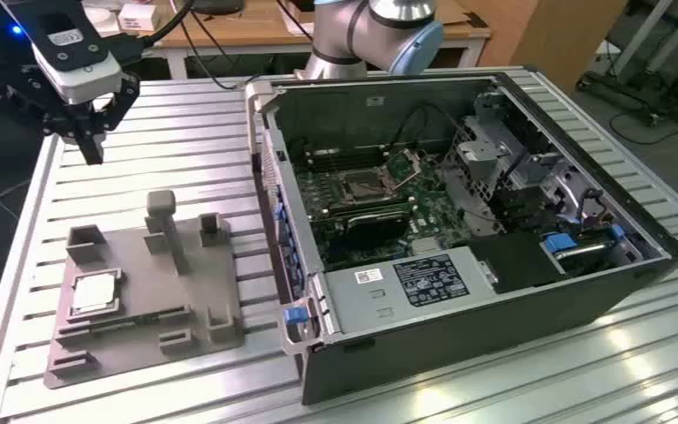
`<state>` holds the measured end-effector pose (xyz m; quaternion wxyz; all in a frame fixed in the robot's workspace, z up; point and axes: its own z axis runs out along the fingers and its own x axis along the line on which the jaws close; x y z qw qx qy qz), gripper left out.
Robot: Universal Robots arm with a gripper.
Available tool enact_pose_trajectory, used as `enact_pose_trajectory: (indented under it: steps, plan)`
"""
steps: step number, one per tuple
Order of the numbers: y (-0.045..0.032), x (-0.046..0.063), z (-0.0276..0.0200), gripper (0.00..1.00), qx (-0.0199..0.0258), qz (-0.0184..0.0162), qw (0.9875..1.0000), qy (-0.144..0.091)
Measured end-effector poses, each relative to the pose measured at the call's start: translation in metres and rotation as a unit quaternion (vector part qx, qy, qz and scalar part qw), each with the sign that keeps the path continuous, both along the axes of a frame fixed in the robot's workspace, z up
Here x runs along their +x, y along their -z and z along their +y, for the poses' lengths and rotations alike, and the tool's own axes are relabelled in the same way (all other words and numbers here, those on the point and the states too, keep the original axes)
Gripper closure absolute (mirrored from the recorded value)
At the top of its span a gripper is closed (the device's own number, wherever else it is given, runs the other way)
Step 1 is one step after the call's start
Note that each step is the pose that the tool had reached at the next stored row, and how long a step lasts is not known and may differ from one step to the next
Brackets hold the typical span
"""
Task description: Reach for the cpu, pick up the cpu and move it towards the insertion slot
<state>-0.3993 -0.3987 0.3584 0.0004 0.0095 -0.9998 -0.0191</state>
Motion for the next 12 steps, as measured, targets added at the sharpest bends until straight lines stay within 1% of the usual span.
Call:
enact_pose_trajectory:
  steps: [12]
  plan:
    - [0.0, -0.0015, 0.0, 0.89, 0.0, 0.0, 1.0, 0.0]
